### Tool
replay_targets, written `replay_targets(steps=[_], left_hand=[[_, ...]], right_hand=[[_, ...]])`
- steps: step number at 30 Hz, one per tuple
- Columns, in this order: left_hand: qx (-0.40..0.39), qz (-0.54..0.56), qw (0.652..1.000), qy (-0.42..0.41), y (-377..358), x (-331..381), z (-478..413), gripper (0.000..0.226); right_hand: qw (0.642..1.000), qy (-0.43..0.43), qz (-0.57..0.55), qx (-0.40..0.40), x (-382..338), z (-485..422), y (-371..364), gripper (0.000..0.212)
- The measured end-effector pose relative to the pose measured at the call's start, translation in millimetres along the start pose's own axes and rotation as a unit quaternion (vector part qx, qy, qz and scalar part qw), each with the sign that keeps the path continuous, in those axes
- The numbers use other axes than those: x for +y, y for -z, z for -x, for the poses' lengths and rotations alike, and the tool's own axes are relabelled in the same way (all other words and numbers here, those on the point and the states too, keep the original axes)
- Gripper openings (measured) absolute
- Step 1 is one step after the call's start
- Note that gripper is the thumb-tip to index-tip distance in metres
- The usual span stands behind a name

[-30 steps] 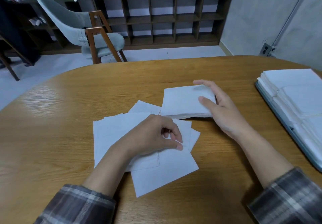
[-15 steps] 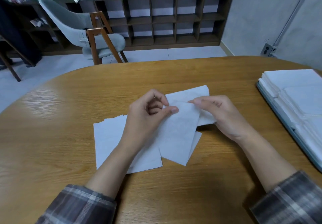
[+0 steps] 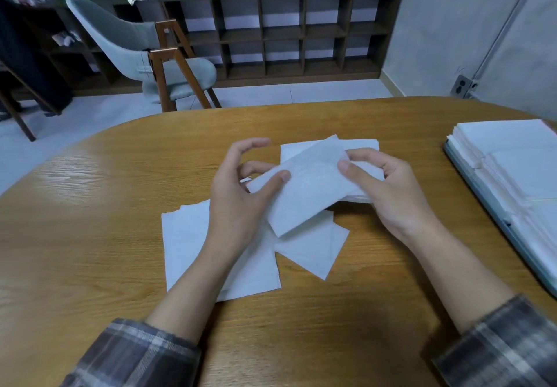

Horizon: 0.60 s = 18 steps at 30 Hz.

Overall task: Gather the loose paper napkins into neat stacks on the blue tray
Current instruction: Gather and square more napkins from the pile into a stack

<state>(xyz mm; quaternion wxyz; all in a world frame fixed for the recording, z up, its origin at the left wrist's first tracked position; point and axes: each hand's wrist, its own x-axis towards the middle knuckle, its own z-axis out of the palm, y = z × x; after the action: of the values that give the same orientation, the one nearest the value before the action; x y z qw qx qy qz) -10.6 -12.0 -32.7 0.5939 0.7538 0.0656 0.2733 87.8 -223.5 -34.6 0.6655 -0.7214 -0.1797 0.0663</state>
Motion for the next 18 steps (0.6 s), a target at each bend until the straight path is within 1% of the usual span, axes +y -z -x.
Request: replay_targets(steps=[3, 5, 8, 13, 18], left_hand=[[0.012, 0.009, 1.000, 0.000, 2.3, 1.9, -1.1, 0.044], [0.003, 0.011, 1.000, 0.001, 3.5, 2.0, -2.1, 0.045], [-0.012, -0.003, 1.000, -0.001, 3.6, 2.1, -2.4, 0.046], [-0.019, -0.008, 1.000, 0.004, 1.5, 2.5, -0.5, 0.045], [-0.014, -0.022, 1.000, -0.002, -1.3, 2.7, 0.6, 0.044]], right_hand=[[0.998, 0.001, -0.026, -0.051, -6.0, 3.4, -3.0, 0.033], [0.995, 0.001, -0.052, -0.089, -10.0, 5.7, -4.7, 0.040], [0.989, -0.004, -0.074, -0.124, -11.5, 8.0, -6.3, 0.048], [0.987, 0.002, -0.072, -0.143, -11.3, 8.7, -8.0, 0.055], [0.989, 0.015, -0.059, -0.137, -11.3, 10.2, -11.4, 0.060]])
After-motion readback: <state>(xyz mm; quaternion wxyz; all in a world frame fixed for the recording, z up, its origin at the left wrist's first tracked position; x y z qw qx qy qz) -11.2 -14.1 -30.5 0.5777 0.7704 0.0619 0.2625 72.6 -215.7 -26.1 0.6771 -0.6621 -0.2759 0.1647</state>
